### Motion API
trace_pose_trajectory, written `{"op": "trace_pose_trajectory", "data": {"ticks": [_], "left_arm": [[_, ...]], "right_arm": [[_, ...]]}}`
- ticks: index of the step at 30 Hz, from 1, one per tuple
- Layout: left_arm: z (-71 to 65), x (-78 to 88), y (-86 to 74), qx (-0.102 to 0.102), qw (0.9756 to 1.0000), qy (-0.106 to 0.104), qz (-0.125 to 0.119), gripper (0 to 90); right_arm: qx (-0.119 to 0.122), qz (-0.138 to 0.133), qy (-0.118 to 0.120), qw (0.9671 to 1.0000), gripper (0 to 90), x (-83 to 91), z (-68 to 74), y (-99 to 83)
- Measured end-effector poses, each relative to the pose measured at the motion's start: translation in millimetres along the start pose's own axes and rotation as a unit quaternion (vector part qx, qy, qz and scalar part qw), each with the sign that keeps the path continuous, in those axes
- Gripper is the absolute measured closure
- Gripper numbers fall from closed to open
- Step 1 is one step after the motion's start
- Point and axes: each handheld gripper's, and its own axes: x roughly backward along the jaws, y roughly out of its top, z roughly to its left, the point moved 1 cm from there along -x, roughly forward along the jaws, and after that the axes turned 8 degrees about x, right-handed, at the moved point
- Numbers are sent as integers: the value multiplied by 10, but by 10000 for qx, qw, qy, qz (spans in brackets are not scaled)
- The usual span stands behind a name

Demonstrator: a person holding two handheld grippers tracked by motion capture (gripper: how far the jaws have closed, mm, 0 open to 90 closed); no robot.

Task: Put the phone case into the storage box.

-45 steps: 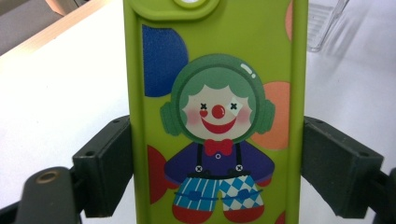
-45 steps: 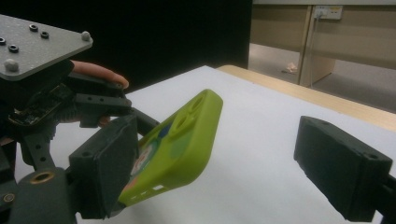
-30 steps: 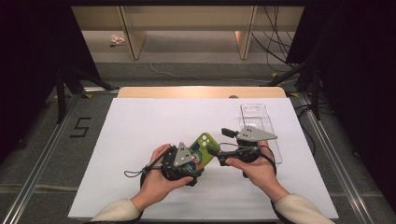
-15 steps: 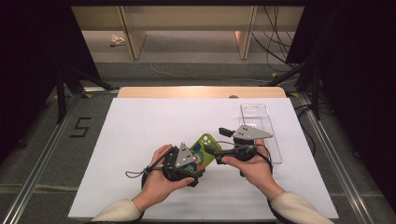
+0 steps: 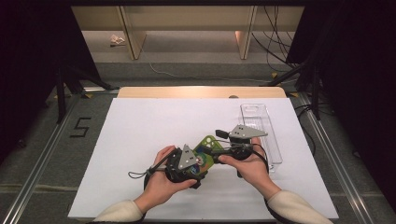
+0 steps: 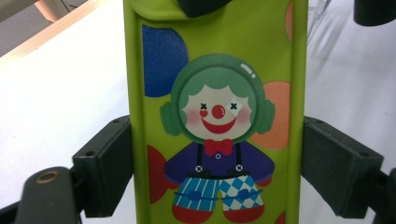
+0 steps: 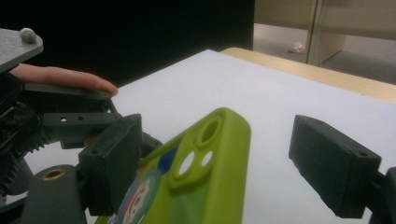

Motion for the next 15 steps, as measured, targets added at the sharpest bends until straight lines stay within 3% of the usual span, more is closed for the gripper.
{"op": "trace_pose_trajectory", "data": {"ticks": [15], "left_arm": [[-26,-11,-2,-40,10000,-35,2,164]], "right_arm": [[-152,183,62,9997,275,-63,14,-17]]}}
